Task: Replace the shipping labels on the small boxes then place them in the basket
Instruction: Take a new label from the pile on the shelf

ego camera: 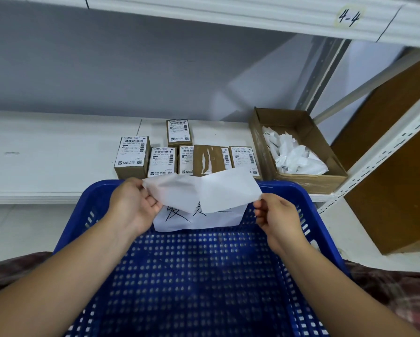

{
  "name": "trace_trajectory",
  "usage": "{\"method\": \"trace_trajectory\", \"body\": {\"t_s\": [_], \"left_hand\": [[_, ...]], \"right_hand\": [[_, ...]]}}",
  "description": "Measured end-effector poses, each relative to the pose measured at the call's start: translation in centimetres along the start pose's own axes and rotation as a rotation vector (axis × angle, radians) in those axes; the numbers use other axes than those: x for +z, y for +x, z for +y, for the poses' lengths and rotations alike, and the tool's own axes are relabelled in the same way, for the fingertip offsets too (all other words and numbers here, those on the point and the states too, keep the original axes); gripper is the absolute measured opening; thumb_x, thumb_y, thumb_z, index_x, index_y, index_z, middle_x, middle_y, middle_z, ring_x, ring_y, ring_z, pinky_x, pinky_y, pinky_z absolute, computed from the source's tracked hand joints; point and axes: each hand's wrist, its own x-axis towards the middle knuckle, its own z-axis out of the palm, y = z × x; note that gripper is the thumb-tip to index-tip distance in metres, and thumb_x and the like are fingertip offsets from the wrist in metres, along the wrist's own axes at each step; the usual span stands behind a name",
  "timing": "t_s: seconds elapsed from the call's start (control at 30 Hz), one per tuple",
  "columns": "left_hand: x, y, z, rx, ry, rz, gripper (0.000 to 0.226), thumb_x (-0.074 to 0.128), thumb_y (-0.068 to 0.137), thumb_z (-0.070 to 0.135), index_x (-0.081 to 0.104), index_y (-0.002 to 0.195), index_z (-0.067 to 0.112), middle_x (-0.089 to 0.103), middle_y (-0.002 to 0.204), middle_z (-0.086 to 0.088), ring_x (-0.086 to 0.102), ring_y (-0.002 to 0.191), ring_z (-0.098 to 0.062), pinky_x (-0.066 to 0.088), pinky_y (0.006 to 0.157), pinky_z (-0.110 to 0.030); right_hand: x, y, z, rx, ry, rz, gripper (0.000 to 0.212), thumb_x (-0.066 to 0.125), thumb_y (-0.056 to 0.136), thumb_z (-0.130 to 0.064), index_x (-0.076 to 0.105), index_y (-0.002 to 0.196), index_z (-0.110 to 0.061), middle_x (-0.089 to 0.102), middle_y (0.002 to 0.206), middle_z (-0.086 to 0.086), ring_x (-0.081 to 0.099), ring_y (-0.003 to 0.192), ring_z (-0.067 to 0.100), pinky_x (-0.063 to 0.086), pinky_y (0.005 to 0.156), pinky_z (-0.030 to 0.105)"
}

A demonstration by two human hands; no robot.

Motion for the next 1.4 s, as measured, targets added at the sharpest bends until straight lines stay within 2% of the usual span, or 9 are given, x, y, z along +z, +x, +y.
{"method": "trace_trajectory", "body": {"t_s": [0.2,0.3,0.37,0.53,0.73,0.97,1.07,1.23,1.4], "left_hand": [[-0.6,0.4,0.9,0.290,0.493,0.128,0.024,0.047,0.094,0.014,0.053,0.071,0.018,0.056,0.064,0.004,0.048,0.060,-0.016,0.039,0.054,-0.026],[0.0,-1.2,0.1,0.551,0.918,-0.086,0.011,0.055,0.094,0.031,0.059,0.086,0.024,0.061,0.084,-0.002,0.049,0.065,-0.011,0.035,0.055,-0.024],[0.2,-2.4,-1.0,0.646,1.213,-0.267,0.015,0.059,0.087,0.043,0.057,0.094,0.029,0.059,0.074,0.000,0.047,0.055,-0.007,0.033,0.049,-0.023],[0.0,-3.6,-4.6,0.861,1.877,-0.292,0.042,0.051,0.091,0.049,0.042,0.130,0.039,0.054,0.068,0.007,0.051,0.062,-0.013,0.038,0.053,-0.028],[-0.4,-2.8,-5.5,0.777,1.751,-0.218,0.046,0.053,0.083,0.062,0.050,0.125,0.044,0.068,0.098,0.006,0.061,0.087,-0.016,0.040,0.062,-0.026],[-0.4,-2.6,-5.5,0.790,1.563,-0.192,0.014,0.053,0.091,0.034,0.066,0.096,0.039,0.066,0.074,0.004,0.058,0.070,-0.018,0.044,0.057,-0.030],[-0.3,-2.1,-5.4,0.724,1.325,-0.224,0.028,0.059,0.090,0.025,0.058,0.065,0.037,0.057,0.056,0.006,0.051,0.054,-0.013,0.035,0.049,-0.027],[0.5,-3.0,-4.8,0.454,0.831,-0.344,0.022,0.059,0.091,0.011,0.070,0.100,0.027,0.073,0.096,0.013,0.069,0.088,-0.013,0.053,0.083,-0.034],[0.5,-3.0,-5.1,0.415,0.813,-0.384,0.024,0.060,0.091,0.010,0.067,0.107,0.026,0.074,0.099,0.005,0.070,0.090,-0.020,0.052,0.089,-0.046]], "right_hand": [[-0.8,0.2,-1.1,-0.004,0.107,0.051,0.023,0.048,0.099,-0.011,0.063,0.082,-0.009,0.063,0.067,0.002,0.046,0.057,0.011,0.039,0.056,0.024],[-0.5,0.1,-0.9,0.000,0.108,0.025,0.018,0.049,0.098,-0.012,0.063,0.087,-0.009,0.068,0.070,0.001,0.048,0.056,0.010,0.039,0.056,0.023],[0.0,-0.3,-0.4,0.006,0.098,-0.020,0.015,0.049,0.098,-0.013,0.064,0.095,-0.008,0.072,0.070,0.000,0.051,0.055,0.009,0.041,0.056,0.023],[1.4,-2.3,0.6,0.049,0.096,-0.157,0.013,0.050,0.099,-0.013,0.061,0.096,-0.009,0.076,0.076,0.002,0.054,0.056,0.011,0.043,0.058,0.025],[2.4,-4.6,1.0,0.095,0.133,-0.305,0.011,0.050,0.100,-0.015,0.060,0.099,-0.010,0.076,0.082,0.005,0.057,0.050,0.010,0.045,0.056,0.023],[2.5,-5.3,1.5,0.061,0.114,-0.477,0.018,0.051,0.100,-0.016,0.064,0.105,-0.005,0.076,0.092,0.009,0.059,0.057,0.013,0.047,0.058,0.022],[2.4,-5.4,1.8,-0.089,0.036,-0.524,0.024,0.048,0.100,-0.019,0.070,0.108,-0.015,0.075,0.097,0.004,0.064,0.071,0.011,0.049,0.066,0.019],[2.6,-5.2,2.6,-0.187,-0.291,-0.489,0.036,0.066,0.090,-0.033,0.053,0.123,-0.039,0.060,0.117,-0.007,0.059,0.106,0.003,0.046,0.077,0.013],[2.8,-5.3,3.3,-0.061,-0.200,-0.586,0.037,0.071,0.087,-0.019,0.057,0.121,-0.022,0.070,0.092,0.006,0.064,0.075,0.009,0.050,0.068,0.017]]}}
